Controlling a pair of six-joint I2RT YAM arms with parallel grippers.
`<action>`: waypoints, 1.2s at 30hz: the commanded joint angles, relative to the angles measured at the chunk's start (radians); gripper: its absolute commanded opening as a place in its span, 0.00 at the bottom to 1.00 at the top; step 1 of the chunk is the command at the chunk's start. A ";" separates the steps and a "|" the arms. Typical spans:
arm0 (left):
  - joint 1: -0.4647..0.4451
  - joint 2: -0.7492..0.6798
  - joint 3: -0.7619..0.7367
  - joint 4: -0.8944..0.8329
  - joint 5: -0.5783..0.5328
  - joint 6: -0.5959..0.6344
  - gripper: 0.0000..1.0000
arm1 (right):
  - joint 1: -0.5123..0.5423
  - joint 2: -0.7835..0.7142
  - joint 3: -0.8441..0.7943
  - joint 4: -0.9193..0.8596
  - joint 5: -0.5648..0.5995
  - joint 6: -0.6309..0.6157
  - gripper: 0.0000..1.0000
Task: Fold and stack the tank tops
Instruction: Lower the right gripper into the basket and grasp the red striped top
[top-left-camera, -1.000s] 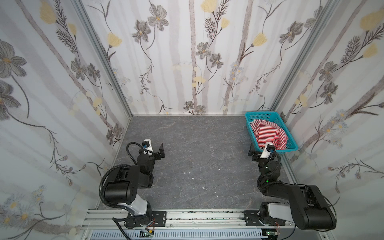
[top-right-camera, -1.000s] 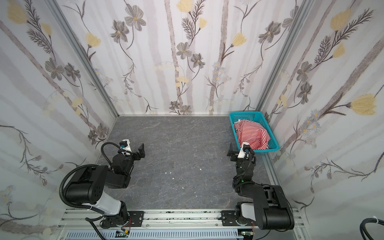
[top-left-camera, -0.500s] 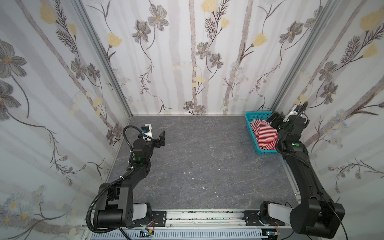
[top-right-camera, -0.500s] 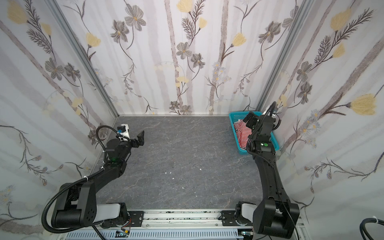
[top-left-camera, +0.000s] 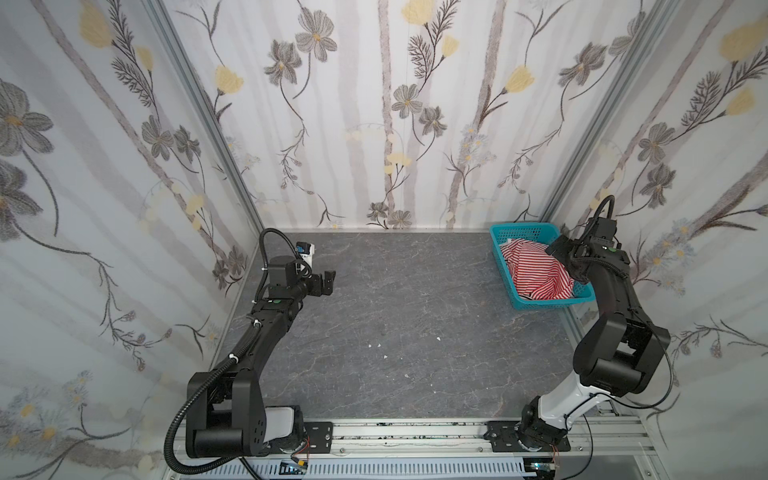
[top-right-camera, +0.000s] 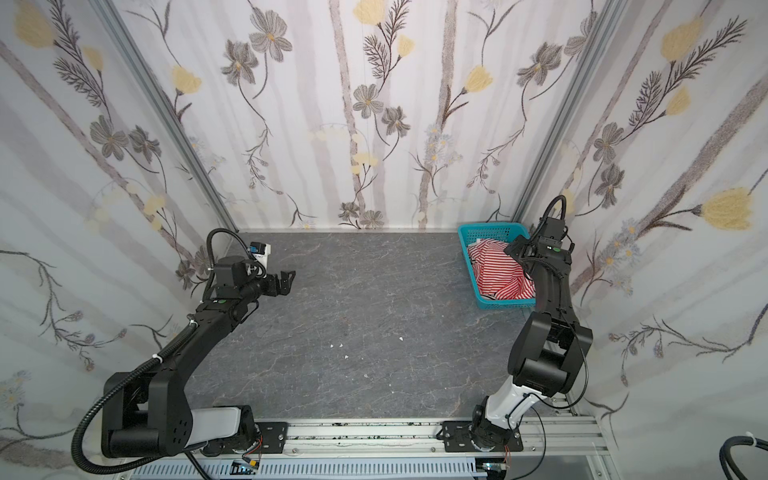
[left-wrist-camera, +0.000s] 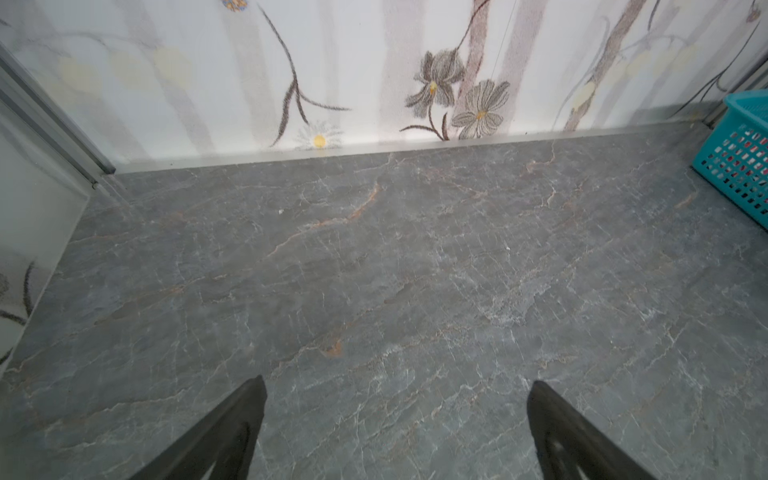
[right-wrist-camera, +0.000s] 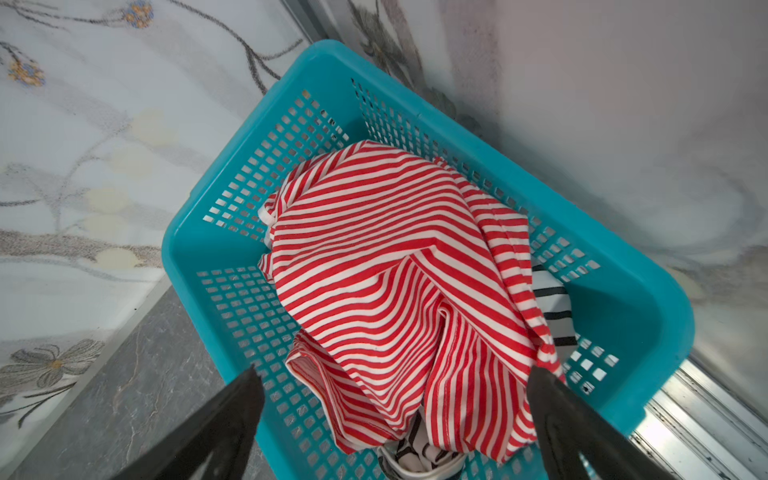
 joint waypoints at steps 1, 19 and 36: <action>-0.001 -0.017 -0.042 -0.045 -0.006 0.030 1.00 | -0.002 0.035 -0.006 -0.003 -0.061 -0.002 0.96; -0.003 0.029 -0.078 -0.043 -0.002 0.022 1.00 | -0.031 0.191 -0.065 0.060 -0.060 -0.010 0.62; -0.006 0.057 -0.059 -0.041 -0.025 0.012 1.00 | -0.024 0.271 -0.035 0.043 -0.045 -0.014 0.32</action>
